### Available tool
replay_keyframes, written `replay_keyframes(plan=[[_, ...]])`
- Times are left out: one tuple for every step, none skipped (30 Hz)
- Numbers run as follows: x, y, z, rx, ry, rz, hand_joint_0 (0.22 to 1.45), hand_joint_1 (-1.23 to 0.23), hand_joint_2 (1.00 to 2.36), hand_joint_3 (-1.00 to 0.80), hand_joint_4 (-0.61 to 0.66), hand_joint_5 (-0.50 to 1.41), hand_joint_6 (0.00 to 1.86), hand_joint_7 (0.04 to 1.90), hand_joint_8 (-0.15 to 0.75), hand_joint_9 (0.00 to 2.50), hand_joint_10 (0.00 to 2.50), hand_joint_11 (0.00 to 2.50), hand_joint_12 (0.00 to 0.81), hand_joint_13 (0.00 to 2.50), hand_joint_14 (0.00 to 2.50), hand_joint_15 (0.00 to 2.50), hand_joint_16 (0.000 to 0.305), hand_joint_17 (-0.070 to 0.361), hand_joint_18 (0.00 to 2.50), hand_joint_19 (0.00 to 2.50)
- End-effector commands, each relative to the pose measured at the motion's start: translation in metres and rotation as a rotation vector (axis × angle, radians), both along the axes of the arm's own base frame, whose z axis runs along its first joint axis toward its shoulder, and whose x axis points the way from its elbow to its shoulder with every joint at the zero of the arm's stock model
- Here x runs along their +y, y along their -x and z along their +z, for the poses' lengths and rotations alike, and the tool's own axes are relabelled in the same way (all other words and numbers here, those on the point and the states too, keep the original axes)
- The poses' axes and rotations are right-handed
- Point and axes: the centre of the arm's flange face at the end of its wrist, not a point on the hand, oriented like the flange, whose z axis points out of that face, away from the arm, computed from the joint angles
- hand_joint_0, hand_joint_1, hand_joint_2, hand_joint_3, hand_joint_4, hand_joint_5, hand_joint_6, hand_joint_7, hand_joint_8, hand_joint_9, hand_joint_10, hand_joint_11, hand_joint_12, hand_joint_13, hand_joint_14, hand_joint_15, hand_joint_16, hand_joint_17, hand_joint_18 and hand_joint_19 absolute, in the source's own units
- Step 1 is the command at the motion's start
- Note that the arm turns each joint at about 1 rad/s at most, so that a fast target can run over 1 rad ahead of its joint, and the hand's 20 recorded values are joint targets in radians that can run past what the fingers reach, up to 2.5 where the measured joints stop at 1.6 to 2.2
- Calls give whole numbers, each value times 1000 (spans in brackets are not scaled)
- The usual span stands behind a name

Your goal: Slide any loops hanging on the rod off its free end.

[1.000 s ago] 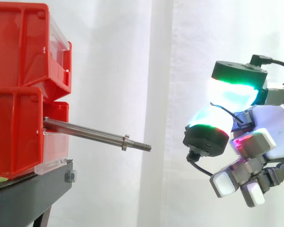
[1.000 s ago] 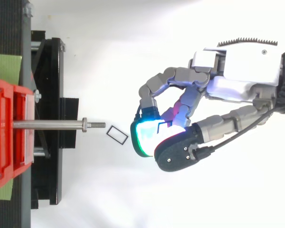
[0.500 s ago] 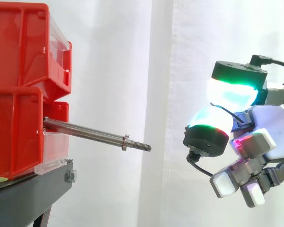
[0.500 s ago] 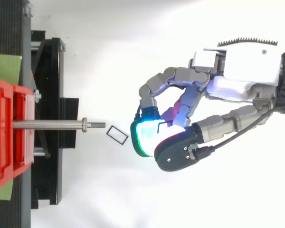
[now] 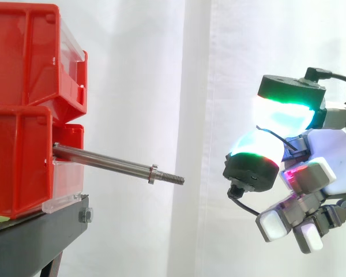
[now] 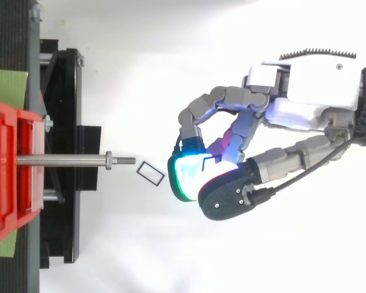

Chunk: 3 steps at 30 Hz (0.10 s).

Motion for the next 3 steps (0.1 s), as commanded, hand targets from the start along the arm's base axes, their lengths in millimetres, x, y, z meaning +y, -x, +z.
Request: replay_keyframes(plan=[[0, 0, 1, -2, 0, 0, 582, -836, 1186, 27, -98, -74, 888, 1338, 367, 1308, 12, 522, 422, 894, 7, 233, 62, 140, 1010, 373], [0, 0, 1, -2, 0, 0, 582, -836, 1186, 26, -98, -74, 888, 1337, 366, 1305, 14, 521, 424, 894, 7, 230, 62, 141, 1010, 374], [0, 0, 0, 0, 0, 0, 582, -835, 1185, 28, -96, -74, 888, 1336, 370, 1305, 12, 523, 424, 894, 7, 230, 63, 141, 1010, 374]])
